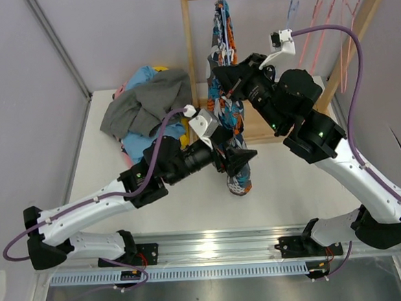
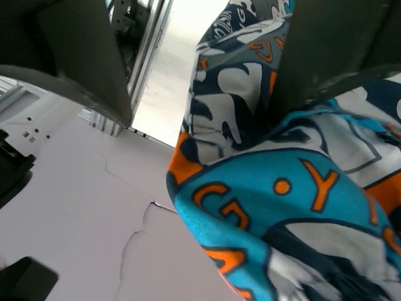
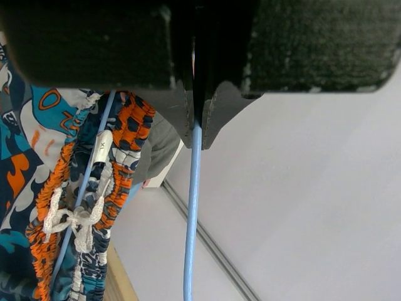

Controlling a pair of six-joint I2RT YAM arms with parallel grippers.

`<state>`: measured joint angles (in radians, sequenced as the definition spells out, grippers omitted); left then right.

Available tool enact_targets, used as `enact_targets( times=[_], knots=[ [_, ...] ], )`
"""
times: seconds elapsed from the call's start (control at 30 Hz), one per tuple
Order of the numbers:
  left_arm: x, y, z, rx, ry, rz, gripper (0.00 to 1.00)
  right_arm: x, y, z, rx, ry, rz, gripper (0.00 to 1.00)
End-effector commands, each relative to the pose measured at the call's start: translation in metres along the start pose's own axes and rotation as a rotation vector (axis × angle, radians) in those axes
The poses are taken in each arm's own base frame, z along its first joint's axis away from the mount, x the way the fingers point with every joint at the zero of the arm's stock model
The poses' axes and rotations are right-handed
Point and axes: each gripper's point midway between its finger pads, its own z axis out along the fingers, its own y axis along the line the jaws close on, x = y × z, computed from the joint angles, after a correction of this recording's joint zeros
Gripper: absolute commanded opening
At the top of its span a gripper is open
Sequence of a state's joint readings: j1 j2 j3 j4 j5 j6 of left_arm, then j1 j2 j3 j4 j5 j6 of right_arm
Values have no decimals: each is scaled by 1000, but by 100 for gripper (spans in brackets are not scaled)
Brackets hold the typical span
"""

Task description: Remove the shorts from the hanger

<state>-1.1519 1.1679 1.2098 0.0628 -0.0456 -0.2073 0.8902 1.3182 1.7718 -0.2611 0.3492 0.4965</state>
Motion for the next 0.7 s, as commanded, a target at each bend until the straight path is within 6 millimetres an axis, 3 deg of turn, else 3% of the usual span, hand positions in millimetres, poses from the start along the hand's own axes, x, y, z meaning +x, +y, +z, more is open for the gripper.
enact_targets(
  times=[0.0,0.07,0.1,0.13,0.17,0.27,0.33,0.37,0.43,0.47,0.53,0.57,0.6,0.67],
  knots=[
    [-7,3,12,-43,-45,34,58,-74,40,-24,-137,-221,72,0],
    [9,14,16,-98,-20,33,34,-76,41,-25,-135,-225,70,0],
    [15,18,16,-122,-9,31,8,-80,42,-27,-137,-233,70,0],
    [22,23,15,-151,2,29,0,-82,42,-28,-135,-237,64,0],
    [22,30,13,-190,-6,24,0,-84,42,-28,-129,-238,57,0],
    [33,24,2,-191,-4,26,0,-96,42,-32,-116,-264,37,0],
    [42,6,-11,-169,12,23,0,-106,43,-34,-111,-288,25,0],
    [49,-14,-18,-130,33,22,0,-110,42,-34,-105,-295,5,0],
    [61,-25,-35,-147,52,13,0,-113,41,-30,-93,-299,-19,0],
    [67,-50,-45,-98,66,-6,0,-122,41,-32,-87,-315,-31,0],
    [85,-55,-64,-132,83,-20,0,-125,39,-28,-79,-315,-46,0],
    [90,-74,-74,-98,92,-61,0,-134,40,-30,-80,-332,-46,0],
    [109,-73,-81,-108,127,-57,0,-135,40,-30,-79,-331,-48,0],
    [118,-75,-90,-138,141,-91,0,-137,40,-33,-78,-335,-45,0]
  ],
)
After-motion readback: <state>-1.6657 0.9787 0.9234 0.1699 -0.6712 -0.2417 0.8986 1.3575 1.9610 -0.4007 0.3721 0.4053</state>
